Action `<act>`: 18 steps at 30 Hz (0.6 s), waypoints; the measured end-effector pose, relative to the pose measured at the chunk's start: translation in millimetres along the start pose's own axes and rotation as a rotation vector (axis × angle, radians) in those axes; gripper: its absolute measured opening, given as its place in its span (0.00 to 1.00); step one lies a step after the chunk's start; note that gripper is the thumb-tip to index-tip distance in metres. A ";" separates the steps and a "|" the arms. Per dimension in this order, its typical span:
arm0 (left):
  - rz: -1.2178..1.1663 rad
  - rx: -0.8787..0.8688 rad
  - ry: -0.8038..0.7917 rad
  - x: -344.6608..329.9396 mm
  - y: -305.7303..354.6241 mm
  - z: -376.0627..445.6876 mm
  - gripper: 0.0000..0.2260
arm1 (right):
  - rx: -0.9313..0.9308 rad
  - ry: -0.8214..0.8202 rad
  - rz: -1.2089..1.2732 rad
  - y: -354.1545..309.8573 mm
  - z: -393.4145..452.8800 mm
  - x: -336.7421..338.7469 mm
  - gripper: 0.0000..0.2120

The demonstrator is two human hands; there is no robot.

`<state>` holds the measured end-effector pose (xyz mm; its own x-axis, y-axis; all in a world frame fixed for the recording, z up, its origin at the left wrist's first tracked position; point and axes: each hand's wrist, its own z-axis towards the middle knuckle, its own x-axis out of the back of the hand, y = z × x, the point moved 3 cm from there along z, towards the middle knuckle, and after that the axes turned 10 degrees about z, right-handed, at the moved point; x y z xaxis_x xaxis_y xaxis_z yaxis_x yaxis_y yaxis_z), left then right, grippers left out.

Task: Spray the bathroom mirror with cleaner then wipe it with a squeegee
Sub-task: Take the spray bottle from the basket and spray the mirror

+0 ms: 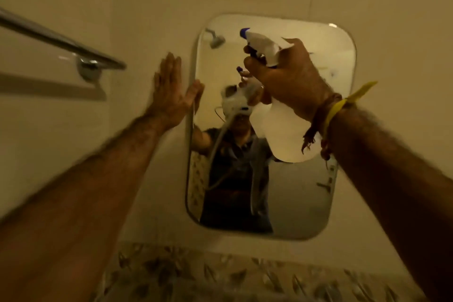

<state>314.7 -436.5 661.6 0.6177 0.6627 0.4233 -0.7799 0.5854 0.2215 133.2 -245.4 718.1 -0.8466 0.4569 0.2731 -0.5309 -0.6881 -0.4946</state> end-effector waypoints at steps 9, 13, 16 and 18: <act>0.112 -0.029 -0.072 -11.5 -11.8 5.6 0.40 | -0.114 0.060 -0.015 15.3 48.3 -22.0 0.22; 0.174 0.017 -0.128 -9.4 -3.5 5.6 0.41 | -0.142 0.075 -0.066 24.1 37.1 -27.2 0.24; 0.198 0.066 -0.187 -4.9 2.6 5.2 0.42 | -0.174 0.091 -0.104 27.3 30.9 -23.7 0.23; 0.219 0.096 -0.231 -3.1 9.7 4.6 0.44 | -0.163 0.121 -0.110 24.7 28.2 -18.3 0.23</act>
<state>304.7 -435.1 666.5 0.4038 0.6379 0.6557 -0.9043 0.3867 0.1807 134.5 -286.7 724.1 -0.7679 0.5952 0.2368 -0.5984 -0.5347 -0.5966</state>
